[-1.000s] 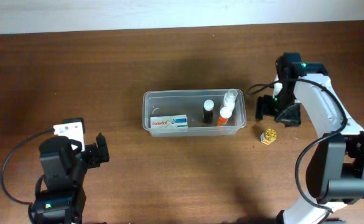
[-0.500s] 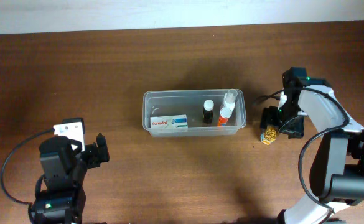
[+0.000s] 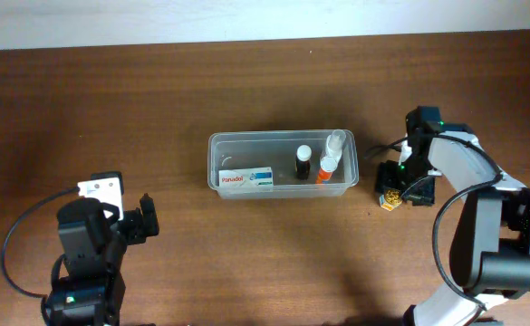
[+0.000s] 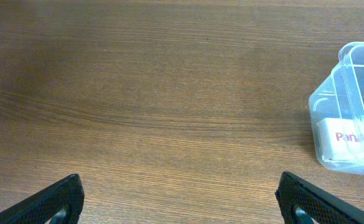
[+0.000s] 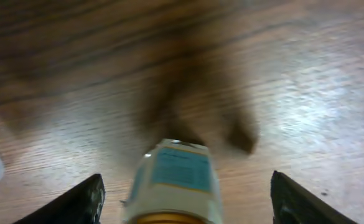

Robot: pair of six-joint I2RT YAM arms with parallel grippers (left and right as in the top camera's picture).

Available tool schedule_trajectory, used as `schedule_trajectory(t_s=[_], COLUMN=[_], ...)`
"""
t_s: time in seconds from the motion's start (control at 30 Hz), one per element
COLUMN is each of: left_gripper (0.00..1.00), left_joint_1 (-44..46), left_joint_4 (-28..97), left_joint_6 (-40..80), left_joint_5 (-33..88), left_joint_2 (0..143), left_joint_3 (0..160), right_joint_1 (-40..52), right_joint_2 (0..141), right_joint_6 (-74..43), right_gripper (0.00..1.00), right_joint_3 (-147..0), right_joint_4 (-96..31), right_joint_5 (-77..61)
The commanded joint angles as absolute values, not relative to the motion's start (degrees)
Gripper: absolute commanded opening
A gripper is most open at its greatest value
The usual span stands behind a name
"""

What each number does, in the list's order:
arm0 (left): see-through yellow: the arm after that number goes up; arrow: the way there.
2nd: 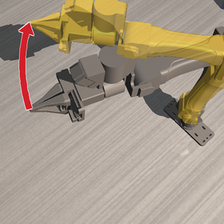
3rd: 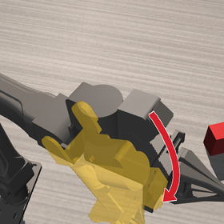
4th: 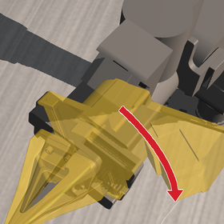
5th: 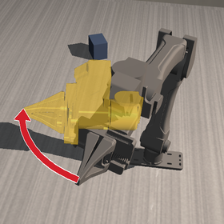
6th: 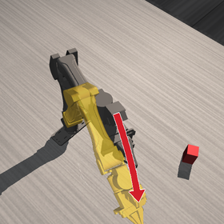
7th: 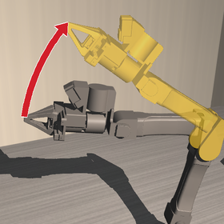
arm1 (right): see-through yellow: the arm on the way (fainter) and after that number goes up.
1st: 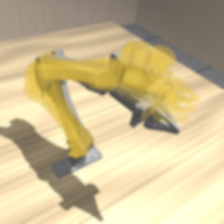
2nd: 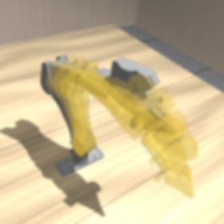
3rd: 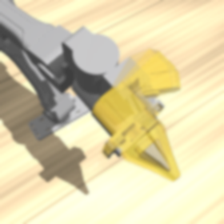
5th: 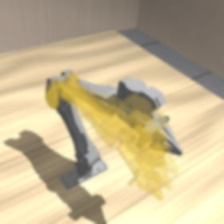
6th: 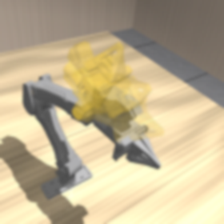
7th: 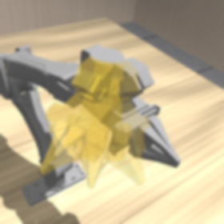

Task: Pack container
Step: 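Close the right gripper on the amber jar's gold lid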

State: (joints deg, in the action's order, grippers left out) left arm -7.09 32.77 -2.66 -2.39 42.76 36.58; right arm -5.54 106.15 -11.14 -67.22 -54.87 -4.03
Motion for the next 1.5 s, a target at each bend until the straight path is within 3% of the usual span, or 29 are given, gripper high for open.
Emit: schedule_trajectory(t_s=[0.0,0.6,0.9,1.27,1.47], left_gripper=[0.99,0.99,0.99,0.99,1.0], left_joint_1=[-7.0,-7.0,-7.0,-7.0,-7.0], left_joint_4=[32.6,32.6,32.6,32.6,32.6], left_joint_6=[-3.8,-3.8,-3.8,-3.8,-3.8], left_joint_5=[-2.8,-2.8,-2.8,-2.8,-2.8], left_joint_2=[42.8,42.8,42.8,42.8,42.8], left_joint_3=[36.5,36.5,36.5,36.5,36.5], right_joint_1=[-3.4,-2.6,-2.6,-2.7,-2.7], right_joint_2=[106.2,106.2,106.2,106.2,106.2], right_joint_6=[-9.4,-9.2,-9.2,-9.3,-9.3], right_gripper=[0.76,0.75,0.65,0.63,0.52], right_joint_3=[-66.7,-64.2,-63.2,-63.2,-63.2], right_joint_4=[-54.4,-51.4,-49.7,-48.7,-48.8], right_joint_5=[-4.7,-3.8,-3.9,-0.4,-0.4])
